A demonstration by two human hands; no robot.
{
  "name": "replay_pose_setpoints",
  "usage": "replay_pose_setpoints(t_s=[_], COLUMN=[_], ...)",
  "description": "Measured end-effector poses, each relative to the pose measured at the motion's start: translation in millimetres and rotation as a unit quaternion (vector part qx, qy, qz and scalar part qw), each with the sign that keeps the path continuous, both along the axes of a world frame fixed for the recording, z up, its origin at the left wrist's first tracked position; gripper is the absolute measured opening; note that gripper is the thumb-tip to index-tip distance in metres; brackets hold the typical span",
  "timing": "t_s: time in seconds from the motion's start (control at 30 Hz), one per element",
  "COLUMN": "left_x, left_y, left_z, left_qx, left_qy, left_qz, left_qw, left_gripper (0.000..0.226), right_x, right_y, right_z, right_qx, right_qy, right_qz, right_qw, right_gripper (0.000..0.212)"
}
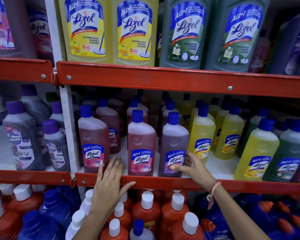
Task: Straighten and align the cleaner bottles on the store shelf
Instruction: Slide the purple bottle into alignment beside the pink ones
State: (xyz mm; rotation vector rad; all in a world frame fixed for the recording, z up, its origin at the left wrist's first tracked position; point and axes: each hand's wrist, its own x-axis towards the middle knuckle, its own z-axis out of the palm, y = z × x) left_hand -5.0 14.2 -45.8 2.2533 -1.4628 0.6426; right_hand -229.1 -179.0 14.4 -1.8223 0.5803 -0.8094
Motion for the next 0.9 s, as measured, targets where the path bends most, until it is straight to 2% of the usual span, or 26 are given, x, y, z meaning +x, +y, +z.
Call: replay_pose_setpoints(t_s=[0.17,0.27,0.33,0.4,0.5,0.57,0.63,0.7,0.8,0.9], left_x=[-1,-1,0,0,1,1,1,1,2,2], left_y=[1,0,-1,-2,-3,-4,-4,-5,-5,-5], left_z=[1,1,0,-2,-3,-4,-4,-5,-6,-6], left_qx=[0.004,0.002,-0.002,-0.011,-0.022,-0.026,-0.034,-0.042,-0.046,-0.044], left_qy=[0.009,0.007,0.005,0.002,-0.005,-0.010,-0.016,-0.024,-0.029,-0.027], left_qz=[0.000,0.000,0.001,-0.001,-0.002,-0.001,-0.001,-0.002,0.000,0.002], left_qw=[1.000,1.000,1.000,1.000,1.000,1.000,0.999,0.999,0.999,0.999], left_gripper=[0.077,0.076,0.077,0.077,0.078,0.079,0.079,0.078,0.078,0.080], right_x=[-7,-19,-33,-46,-52,-50,-46,-42,-41,-45], right_y=[3,2,-4,-11,-26,-44,-60,-67,-76,-80], right_z=[3,6,6,7,8,9,14,22,27,26], right_qx=[-0.001,-0.059,-0.098,-0.137,-0.154,-0.107,-0.028,0.035,0.057,0.067], right_qy=[0.007,0.037,0.013,-0.021,-0.009,0.012,0.018,0.022,0.042,0.040], right_qz=[0.017,-0.014,-0.098,-0.213,-0.313,-0.293,-0.244,-0.193,-0.152,-0.119], right_qw=[1.000,0.998,0.990,0.967,0.937,0.950,0.969,0.980,0.986,0.990], right_gripper=[0.068,0.057,0.047,0.041,0.058,0.075,0.083,0.075,0.059,0.060])
